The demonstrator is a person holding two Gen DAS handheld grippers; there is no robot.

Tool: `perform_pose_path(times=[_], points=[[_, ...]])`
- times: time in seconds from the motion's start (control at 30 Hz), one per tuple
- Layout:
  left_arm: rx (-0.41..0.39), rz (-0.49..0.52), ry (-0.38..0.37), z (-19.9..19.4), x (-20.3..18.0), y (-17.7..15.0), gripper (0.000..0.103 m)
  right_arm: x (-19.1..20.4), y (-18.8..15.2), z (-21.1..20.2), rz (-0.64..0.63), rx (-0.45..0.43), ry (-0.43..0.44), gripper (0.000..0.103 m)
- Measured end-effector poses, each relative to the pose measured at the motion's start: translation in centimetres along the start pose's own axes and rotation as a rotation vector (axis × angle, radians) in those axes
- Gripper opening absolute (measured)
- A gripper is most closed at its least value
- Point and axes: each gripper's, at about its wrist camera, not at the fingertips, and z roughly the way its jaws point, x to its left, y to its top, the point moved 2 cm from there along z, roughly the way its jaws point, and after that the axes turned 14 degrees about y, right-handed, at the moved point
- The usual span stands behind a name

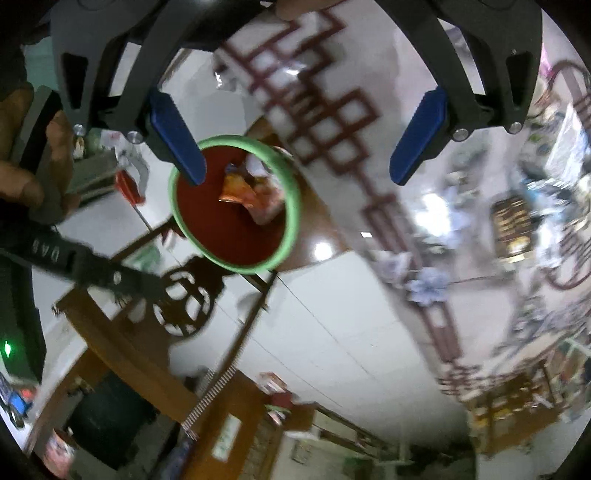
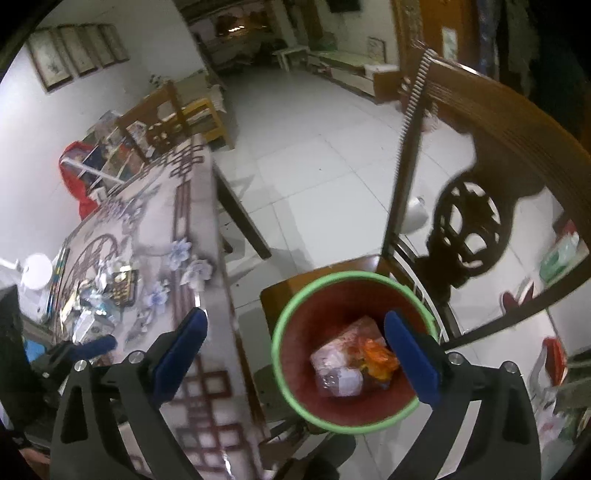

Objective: Collect trash
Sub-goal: 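Carry the bottle and orange bag to the bin and release both, then grasp the crumpled paper with the right tool while the left tool grasps the yellow-labelled box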

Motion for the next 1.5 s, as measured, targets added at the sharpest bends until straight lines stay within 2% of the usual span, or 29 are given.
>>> perform_pose_path(times=[0.27,0.6,0.73,0.87,1.0,1.2,1.5], points=[[-0.131,-0.143,0.159,-4.5,8.8,-3.3,0.098,9.0,-1.4,2.9,-0.124,-0.009,0.06,0.096],[-0.101,-0.279,0.291,-7.3,20.7,-10.3,0.098,20.1,-4.5,8.2,-0.25,0.054,0.162,0.096],[-0.078,-0.336,0.303,-7.7,25.2,-12.1,0.098,23.7,-5.4,10.2,-0.261,0.082,0.187,0.096],[-0.088,-0.359,0.321,-8.1,29.1,-13.0,0.098,27.0,-6.1,12.2,-0.265,0.097,0.195,0.096],[-0.114,-0.313,0.347,-8.4,32.8,-13.1,0.098,29.5,-7.0,13.8,-0.26,0.101,0.194,0.096],[-0.136,-0.221,0.336,-7.5,37.6,-12.4,0.098,32.0,-9.7,17.1,-0.25,0.146,0.158,0.096],[-0.101,-0.061,0.301,-2.7,41.1,-10.7,0.098,32.1,-12.5,20.4,-0.224,0.198,0.058,0.096]])
